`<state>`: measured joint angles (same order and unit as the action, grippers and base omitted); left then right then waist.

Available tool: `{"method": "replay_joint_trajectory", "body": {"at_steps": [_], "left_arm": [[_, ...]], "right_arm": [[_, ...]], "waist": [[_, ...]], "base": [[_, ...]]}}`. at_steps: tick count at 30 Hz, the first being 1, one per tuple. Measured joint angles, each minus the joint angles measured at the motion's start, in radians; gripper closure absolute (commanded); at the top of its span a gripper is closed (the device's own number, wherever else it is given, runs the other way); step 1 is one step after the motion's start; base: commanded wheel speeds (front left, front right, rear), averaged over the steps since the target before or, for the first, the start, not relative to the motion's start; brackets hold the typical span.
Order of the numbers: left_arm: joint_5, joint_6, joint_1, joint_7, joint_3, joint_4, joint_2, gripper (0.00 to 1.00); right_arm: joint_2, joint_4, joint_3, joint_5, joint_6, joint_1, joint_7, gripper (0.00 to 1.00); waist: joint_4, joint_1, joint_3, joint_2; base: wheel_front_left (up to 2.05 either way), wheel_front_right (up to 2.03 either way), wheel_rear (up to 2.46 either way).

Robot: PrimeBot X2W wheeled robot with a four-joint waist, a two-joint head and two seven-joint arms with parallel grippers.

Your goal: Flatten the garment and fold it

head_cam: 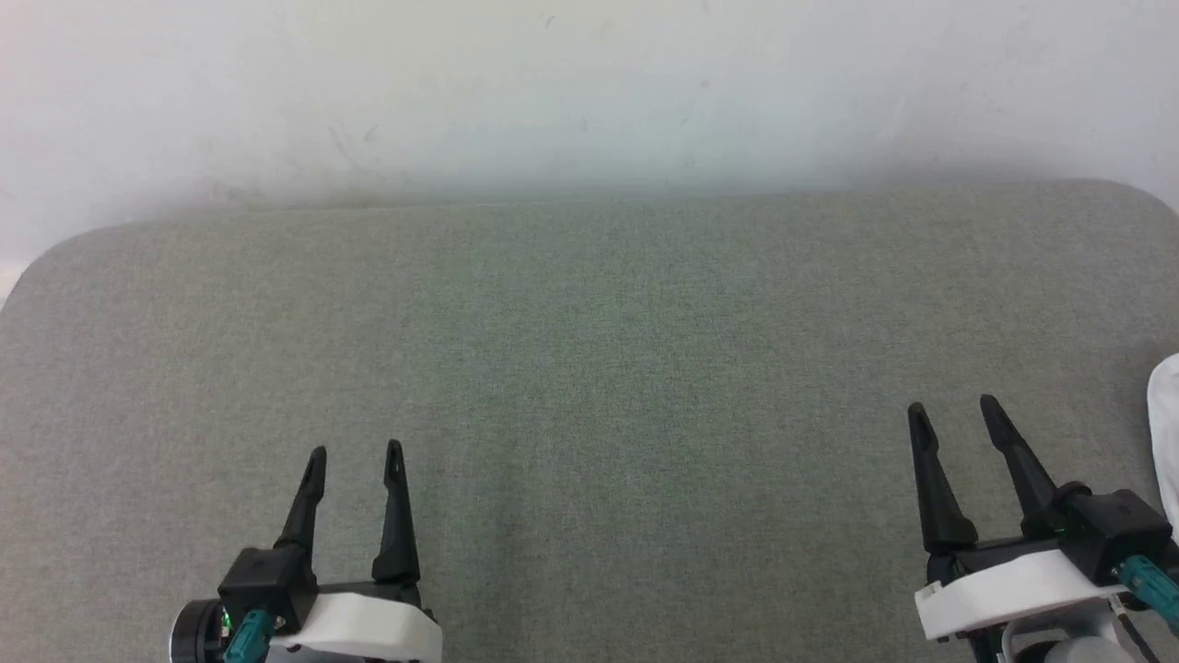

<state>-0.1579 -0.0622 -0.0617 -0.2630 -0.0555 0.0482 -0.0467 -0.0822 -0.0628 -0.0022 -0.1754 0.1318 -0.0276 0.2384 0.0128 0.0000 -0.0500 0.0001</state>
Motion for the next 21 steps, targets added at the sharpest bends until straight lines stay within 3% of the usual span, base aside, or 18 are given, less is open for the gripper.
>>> {"method": "replay_joint_trajectory", "body": {"at_steps": [3,4,21], "left_arm": [[-0.019,0.012,0.0,0.0,-0.004,-0.002,0.0,0.0],[-0.02,0.016,0.0,0.0,-0.004,-0.002,0.0,1.0],[-0.008,0.017,0.001,0.027,-0.001,-0.002,0.002,1.0]], "right_arm": [[0.002,0.004,-0.003,0.003,0.0,0.0,0.0,0.0],[0.002,0.004,-0.003,0.004,0.0,0.0,0.0,1.0],[0.002,0.006,-0.002,0.017,0.0,0.0,-0.024,1.0]], "waist": [[-0.001,0.0,-0.002,0.0],[-0.001,0.0,-0.003,0.0],[-0.003,0.0,0.003,0.0]], "base": [[0.0,0.0,0.0],[0.0,0.0,0.0],[0.0,0.0,0.0]]}}
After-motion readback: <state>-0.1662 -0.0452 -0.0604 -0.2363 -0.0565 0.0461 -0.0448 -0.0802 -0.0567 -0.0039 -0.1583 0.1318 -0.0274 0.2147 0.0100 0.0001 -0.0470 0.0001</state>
